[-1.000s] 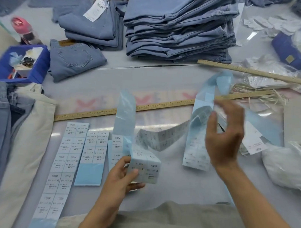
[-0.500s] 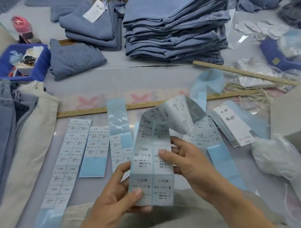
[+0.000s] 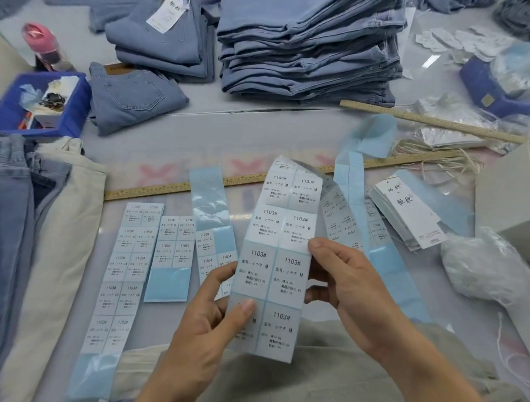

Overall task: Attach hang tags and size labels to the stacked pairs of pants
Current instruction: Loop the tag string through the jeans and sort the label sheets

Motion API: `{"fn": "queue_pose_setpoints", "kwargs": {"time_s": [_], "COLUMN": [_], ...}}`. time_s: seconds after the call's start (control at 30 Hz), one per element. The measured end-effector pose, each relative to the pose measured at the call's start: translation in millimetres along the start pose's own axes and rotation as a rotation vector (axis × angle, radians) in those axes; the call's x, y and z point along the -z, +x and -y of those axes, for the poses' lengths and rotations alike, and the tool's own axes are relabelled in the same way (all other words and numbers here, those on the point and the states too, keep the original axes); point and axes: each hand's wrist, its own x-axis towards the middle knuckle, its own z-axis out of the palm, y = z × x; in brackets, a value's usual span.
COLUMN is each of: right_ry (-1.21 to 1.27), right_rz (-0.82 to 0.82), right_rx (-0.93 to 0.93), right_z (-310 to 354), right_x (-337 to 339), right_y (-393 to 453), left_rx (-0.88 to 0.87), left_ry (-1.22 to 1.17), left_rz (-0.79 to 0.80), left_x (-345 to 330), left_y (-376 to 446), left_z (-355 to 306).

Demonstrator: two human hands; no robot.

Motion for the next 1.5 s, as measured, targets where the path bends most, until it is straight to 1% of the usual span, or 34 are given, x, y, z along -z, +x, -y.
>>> {"fn": "queue_pose_setpoints", "kwargs": {"time_s": [0.13, 0.2, 0.3, 0.37, 0.43, 0.5, 0.57, 0.6, 0.67, 0.7, 0.73, 0.77, 0.8, 0.83, 0.93, 0.97, 1.03, 1.07, 1.1, 1.17, 1.23, 1.33, 1.4, 1.43, 1.5], "right_ry": [0.004, 0.009, 0.014, 0.108, 0.264, 0.442, 0.581, 0.611, 0.576, 0.520, 0.458, 0.410, 0.382, 0.372, 0.376, 0.393, 0.405, 0.374, 0.315, 0.143, 0.001, -0.167, -0.323, -0.402, -0.535], "right_rz": [0.020, 0.005, -0.027, -0.058, -0.099, -0.124, -0.120, -0.132, -0.201, -0.259, -0.306, -0.339, -0.359, -0.370, -0.408, -0.402, -0.353, -0.323, -0.289, -0.222, -0.163, -0.083, -0.049, -0.060, -0.159], "right_rx": [0.009, 0.014, 0.023, -0.021, -0.116, -0.186, -0.202, -0.209, -0.213, -0.195, -0.160, -0.115, -0.072, -0.035, 0.058, 0.095, 0.136, 0.122, 0.079, -0.063, -0.184, -0.282, -0.288, -0.279, -0.246], "right_z": [-5, -8, -13, -16, -18, -16, -8, -3, 5, 7, 9, 11, 14, 18, 36, 42, 47, 46, 41, 20, -5, -31, -36, -37, -38], "right_x": [4, 5, 6, 8, 13, 25, 40, 47, 58, 62, 64, 65, 66, 66, 69, 70, 68, 64, 60, 52, 47, 47, 48, 48, 52], "right_y": [1, 1, 5, 10, 18, 26, 34, 37, 44, 47, 50, 53, 56, 59, 68, 71, 76, 77, 78, 77, 71, 62, 62, 63, 68], "left_rx": [0.010, 0.017, 0.043, 0.075, 0.112, 0.174, 0.240, 0.265, 0.277, 0.266, 0.265, 0.280, 0.304, 0.319, 0.279, 0.282, 0.308, 0.325, 0.346, 0.373, 0.349, 0.335, 0.308, 0.284, 0.248], "left_ry": [0.029, 0.056, 0.086, 0.049, 0.009, 0.007, -0.030, -0.065, -0.147, -0.182, -0.166, -0.109, -0.029, 0.047, 0.305, 0.349, 0.306, 0.242, 0.170, 0.021, -0.074, -0.171, -0.071, 0.002, 0.099], "left_rz": [-0.005, -0.006, 0.038, 0.097, 0.156, 0.283, 0.484, 0.561, 0.677, 0.715, 0.723, 0.693, 0.617, 0.524, 0.255, 0.162, 0.004, -0.040, -0.069, -0.124, -0.167, -0.113, -0.089, -0.087, -0.088], "left_x": [-1, -1, 0, 2, 7, 12, 17, 18, 15, 12, 9, 7, 8, 10, 5, 2, -5, -9, -13, -20, -23, -24, -26, -27, -29], "left_y": [3, 4, 5, 5, 4, 4, 4, 4, 3, 3, 4, 7, 12, 17, 39, 47, 66, 75, 85, 101, 111, 115, 115, 113, 111], "left_z": [3, 6, 7, 5, 3, 1, 2, 3, 5, 5, 6, 6, 8, 10, 18, 23, 35, 40, 43, 47, 49, 49, 52, 55, 61]}}
